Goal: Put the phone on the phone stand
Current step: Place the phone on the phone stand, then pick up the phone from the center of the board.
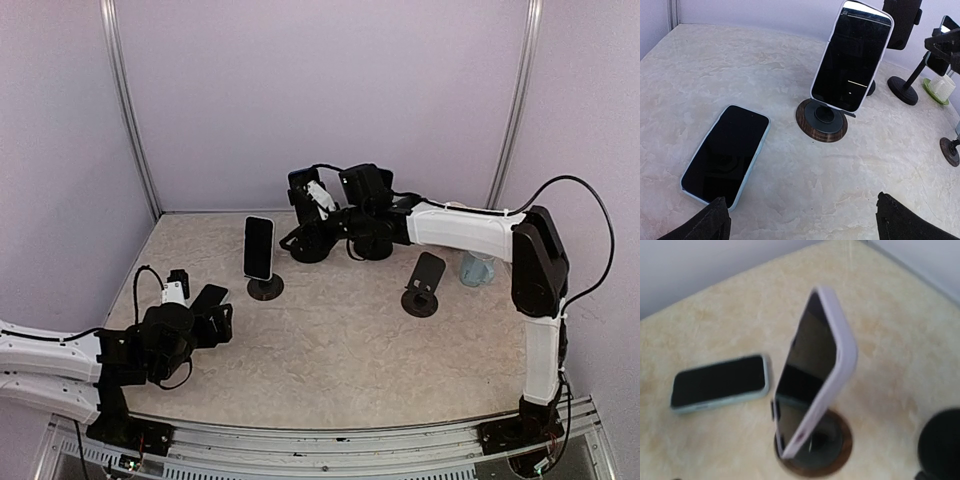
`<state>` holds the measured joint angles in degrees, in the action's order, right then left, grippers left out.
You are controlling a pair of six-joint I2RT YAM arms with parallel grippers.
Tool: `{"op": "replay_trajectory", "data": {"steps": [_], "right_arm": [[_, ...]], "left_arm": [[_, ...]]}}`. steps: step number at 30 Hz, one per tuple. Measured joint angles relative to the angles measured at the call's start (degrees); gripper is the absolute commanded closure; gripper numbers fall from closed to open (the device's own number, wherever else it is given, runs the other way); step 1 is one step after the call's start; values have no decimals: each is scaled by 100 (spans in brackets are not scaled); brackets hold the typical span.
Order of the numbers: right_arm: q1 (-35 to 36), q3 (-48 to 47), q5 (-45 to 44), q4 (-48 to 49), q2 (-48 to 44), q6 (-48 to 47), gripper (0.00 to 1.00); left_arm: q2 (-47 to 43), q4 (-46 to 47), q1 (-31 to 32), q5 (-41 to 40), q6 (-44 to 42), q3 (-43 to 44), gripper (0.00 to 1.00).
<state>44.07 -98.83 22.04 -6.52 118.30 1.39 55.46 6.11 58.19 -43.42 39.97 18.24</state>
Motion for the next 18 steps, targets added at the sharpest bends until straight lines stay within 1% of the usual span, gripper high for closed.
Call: {"op": "replay_trajectory", "data": {"steps": [3,6,9,11,13,18], "right_arm": [[0,483,-22,-90,-293,17,0],[0,942,-24,-122,-496,118,0],[0,1633,-24,4,-763,330,0],[0,1930,-61,44,-883,472,0],[0,2068,-144,-107,-946,584,0],[2,1827,-295,-734,-949,566,0]], "left_arm": [[52,35,-299,245,-87,2,1],[76,52,-737,570,-232,11,1],[107,50,-1121,835,-409,101,1],[160,55,-1309,966,-496,181,1],[267,72,-1471,1080,-595,260,1],[820,118,-1884,1338,-815,474,1]]}}
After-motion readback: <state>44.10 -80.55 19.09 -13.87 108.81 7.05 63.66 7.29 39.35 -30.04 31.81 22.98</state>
